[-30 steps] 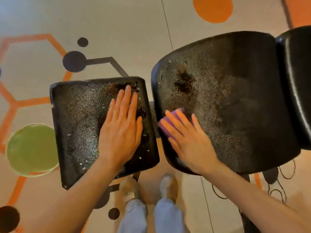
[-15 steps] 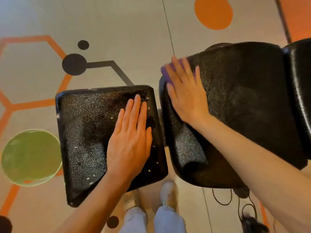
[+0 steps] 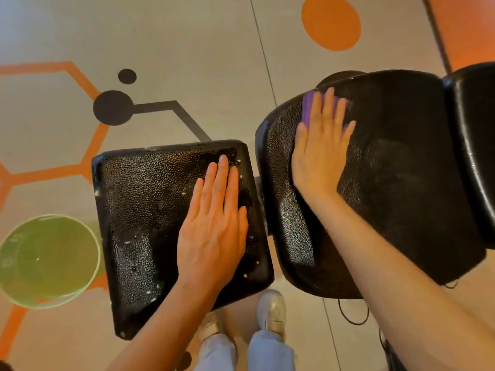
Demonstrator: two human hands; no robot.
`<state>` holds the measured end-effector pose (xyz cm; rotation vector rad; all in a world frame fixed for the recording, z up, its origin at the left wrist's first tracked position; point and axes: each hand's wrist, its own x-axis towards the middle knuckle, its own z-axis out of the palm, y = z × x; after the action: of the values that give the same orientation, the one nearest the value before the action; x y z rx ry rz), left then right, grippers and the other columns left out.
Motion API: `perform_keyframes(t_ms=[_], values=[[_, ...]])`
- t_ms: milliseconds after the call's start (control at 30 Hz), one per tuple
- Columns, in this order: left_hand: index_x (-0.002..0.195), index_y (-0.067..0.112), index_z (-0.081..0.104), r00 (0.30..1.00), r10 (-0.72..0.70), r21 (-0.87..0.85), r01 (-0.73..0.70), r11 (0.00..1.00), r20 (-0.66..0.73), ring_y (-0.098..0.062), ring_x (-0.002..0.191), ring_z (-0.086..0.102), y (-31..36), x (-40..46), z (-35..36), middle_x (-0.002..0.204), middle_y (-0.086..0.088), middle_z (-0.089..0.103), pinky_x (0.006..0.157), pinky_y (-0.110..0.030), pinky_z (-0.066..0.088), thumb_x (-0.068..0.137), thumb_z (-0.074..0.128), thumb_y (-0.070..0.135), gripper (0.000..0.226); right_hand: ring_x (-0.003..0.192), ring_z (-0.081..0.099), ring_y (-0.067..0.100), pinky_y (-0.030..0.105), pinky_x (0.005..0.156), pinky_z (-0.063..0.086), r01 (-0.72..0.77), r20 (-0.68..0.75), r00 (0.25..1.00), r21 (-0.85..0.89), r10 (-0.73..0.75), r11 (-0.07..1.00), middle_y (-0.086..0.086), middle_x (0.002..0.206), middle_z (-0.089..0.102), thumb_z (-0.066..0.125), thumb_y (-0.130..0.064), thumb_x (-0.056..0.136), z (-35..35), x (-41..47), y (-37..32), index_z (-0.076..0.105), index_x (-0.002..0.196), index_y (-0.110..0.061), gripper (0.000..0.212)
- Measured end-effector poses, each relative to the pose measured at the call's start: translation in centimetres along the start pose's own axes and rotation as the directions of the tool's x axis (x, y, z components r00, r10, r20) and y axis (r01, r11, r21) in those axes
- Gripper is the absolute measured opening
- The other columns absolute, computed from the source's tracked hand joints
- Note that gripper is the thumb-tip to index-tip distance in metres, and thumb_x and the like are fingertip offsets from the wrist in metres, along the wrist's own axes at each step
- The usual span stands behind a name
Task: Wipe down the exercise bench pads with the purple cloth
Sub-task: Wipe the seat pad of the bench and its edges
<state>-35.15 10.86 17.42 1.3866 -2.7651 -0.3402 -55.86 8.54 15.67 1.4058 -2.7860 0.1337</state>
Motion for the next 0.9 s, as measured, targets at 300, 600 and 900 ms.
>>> perform_keyframes(t_ms=[300,600,900], values=[[0.153,0.003,0.017,1.0,0.0,-0.029,0.0,1.0,-0.003,-0.03,0.151,0.011,0.0,0.0,0.0,0.162,-0.018,0.01,0.123,-0.045,0.015,0.103,0.025,0.032,0.058,0.15,0.004,0.025,0.051,0.121,0.01,0.127,0.062,0.99,-0.027,-0.126,0.991,0.005,0.163,0.008,0.018,-0.032,0.102,-0.8,0.2,3.7,0.012,0.154,-0.018,0.054],[0.153,0.002,0.018,1.0,-0.007,-0.027,0.007,1.0,0.007,-0.031,0.151,0.012,0.0,0.1,-0.2,0.162,-0.018,0.011,0.122,-0.046,0.019,0.102,0.027,0.031,0.059,0.15,0.01,0.022,0.051,0.118,0.018,0.687,0.283,0.696,0.005,-0.66,0.727,0.0,0.16,0.017,0.036,-0.031,0.097,-1.9,-12.6,5.4,0.027,0.15,-0.026,0.054],[0.153,0.006,0.021,0.998,-0.034,-0.094,0.038,0.995,0.048,-0.026,0.152,0.01,0.1,0.2,-0.6,0.163,-0.013,0.013,0.123,-0.042,0.013,0.1,0.035,0.031,0.061,0.15,0.01,0.025,0.051,0.121,0.011,0.398,0.068,0.915,0.014,-0.398,0.917,0.002,0.161,0.017,0.033,-0.028,0.102,-0.1,-0.8,-1.2,0.023,0.151,-0.022,0.051]])
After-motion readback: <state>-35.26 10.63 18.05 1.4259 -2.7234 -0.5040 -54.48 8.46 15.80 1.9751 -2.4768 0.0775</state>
